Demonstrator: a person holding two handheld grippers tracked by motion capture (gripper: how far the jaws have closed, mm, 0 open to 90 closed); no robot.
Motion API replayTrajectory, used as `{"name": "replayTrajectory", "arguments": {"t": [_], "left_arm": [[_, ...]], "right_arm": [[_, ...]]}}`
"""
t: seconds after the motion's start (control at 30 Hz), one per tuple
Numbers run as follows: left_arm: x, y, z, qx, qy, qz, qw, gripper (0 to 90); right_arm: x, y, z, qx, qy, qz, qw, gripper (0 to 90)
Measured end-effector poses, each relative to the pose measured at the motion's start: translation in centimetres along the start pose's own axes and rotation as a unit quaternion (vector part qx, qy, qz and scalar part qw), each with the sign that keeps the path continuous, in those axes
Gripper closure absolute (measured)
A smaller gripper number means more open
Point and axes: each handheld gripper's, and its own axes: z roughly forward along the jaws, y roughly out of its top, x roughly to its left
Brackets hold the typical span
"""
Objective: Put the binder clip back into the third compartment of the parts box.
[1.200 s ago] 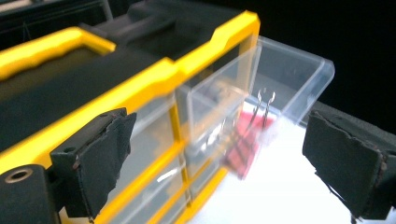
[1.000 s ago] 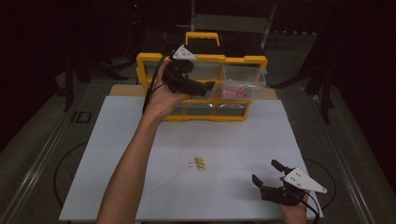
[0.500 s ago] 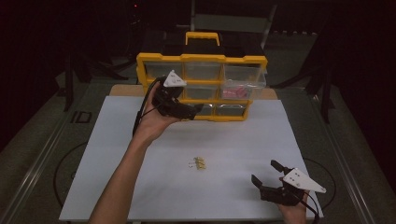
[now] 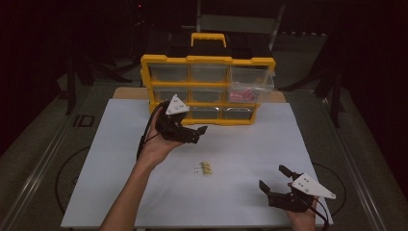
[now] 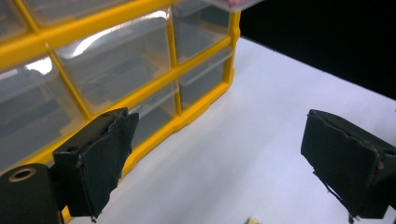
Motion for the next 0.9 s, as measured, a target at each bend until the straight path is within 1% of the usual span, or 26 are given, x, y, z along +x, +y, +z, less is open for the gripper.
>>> {"name": "replayTrajectory", "arguments": {"t": [0.07,0.1,0.13,0.2,0.27,0.3,0.37,0.47,0.53,0.57,0.67,0.7,0.77,0.9], "left_arm": [[-0.1,-0.6,-0.1,-0.002,-0.002,-0.006,1.0,9.4],[-0.1,-0.6,-0.1,-0.002,-0.002,-0.006,1.0,9.4],[-0.3,-1.3,-0.1,0.0,0.001,-0.006,1.0,9.4],[-0.4,-2.0,-0.1,0.003,-0.001,-0.01,0.9999,9.4],[-0.4,-2.2,-0.1,0.004,0.0,-0.011,0.9999,9.3],[-0.6,-2.7,0.0,0.005,0.001,-0.013,0.9999,9.3],[-0.6,-2.9,-0.1,0.006,0.002,-0.013,0.9999,9.3],[-0.8,-3.7,0.0,0.004,0.0,-0.019,0.9998,9.4],[-1.2,-4.3,0.1,0.005,-0.003,-0.021,0.9998,9.6],[-1.3,-4.5,0.2,0.007,0.0,-0.019,0.9998,9.6],[-1.6,-5.1,0.4,0.01,-0.006,-0.022,0.9997,9.7],[-1.6,-5.1,0.4,0.01,-0.006,-0.022,0.9997,9.7],[-1.9,-5.8,0.8,0.016,-0.007,-0.026,0.9995,9.7],[-2.1,-6.4,1.1,0.02,-0.007,-0.03,0.9993,9.6]], "right_arm": [[0.0,0.0,0.0,0.001,0.0,0.0,1.0,8.4],[0.0,0.0,0.0,0.001,0.0,0.0,1.0,8.4],[0.1,0.0,0.0,0.001,0.001,0.0,1.0,8.4],[0.1,0.0,0.0,0.002,0.001,0.0,1.0,8.4],[0.1,0.0,0.0,0.002,0.001,0.0,1.0,8.4],[0.2,0.0,0.0,0.002,0.001,0.001,1.0,8.4],[0.2,0.0,0.0,0.002,0.001,0.001,1.0,8.4],[0.2,0.0,0.0,0.002,0.0,0.0,1.0,8.4],[0.2,0.0,0.0,0.002,0.0,0.0,1.0,8.4],[0.1,0.0,-0.1,0.002,-0.001,0.001,1.0,8.4],[0.1,0.0,-0.1,0.002,-0.001,0.0,1.0,8.4],[0.1,0.0,-0.1,0.002,-0.001,0.0,1.0,8.4],[0.2,0.0,0.0,0.003,-0.001,-0.001,1.0,8.4],[0.2,0.0,0.0,0.003,-0.001,0.0,1.0,8.4]]}}
